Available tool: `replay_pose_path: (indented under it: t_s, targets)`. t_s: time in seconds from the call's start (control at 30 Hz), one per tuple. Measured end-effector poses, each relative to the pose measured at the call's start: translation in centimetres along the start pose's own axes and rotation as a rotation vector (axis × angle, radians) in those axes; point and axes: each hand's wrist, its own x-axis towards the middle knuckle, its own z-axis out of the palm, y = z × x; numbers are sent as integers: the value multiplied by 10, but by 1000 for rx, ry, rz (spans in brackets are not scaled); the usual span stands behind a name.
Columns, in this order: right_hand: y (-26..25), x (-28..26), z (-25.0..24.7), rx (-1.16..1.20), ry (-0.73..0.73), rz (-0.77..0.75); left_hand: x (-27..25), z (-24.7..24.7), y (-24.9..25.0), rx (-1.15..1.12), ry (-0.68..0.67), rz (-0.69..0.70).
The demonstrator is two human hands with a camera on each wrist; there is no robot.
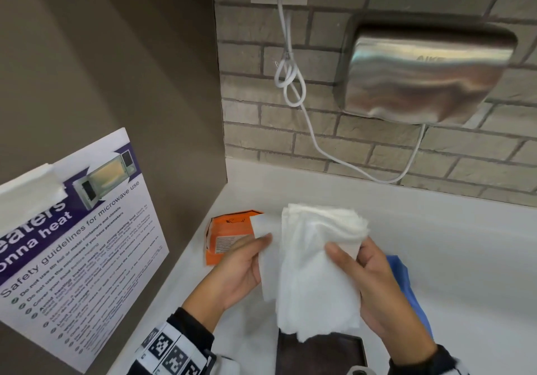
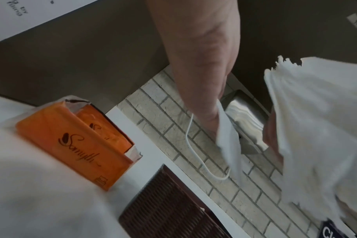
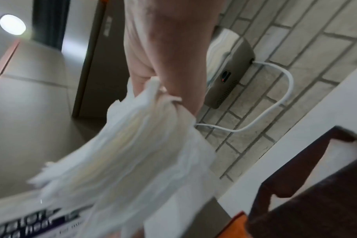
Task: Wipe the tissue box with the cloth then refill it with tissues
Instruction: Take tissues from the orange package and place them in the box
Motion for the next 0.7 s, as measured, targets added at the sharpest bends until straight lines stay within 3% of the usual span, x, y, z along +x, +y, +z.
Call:
replay_pose_path:
  t_s: [0.23, 0.4, 0.57, 0.7]
  targets:
    - [3, 26, 17, -117, 56, 72, -7, 13, 3, 111, -41, -18]
    - [14, 32, 19, -360, 130, 52, -8, 11, 4, 77, -10, -21]
    - [13, 33, 27, -634, 124, 16, -3, 13, 4, 33, 100, -12]
    - [23, 40, 29, -821, 106, 54, -2, 15, 1, 18, 95, 8]
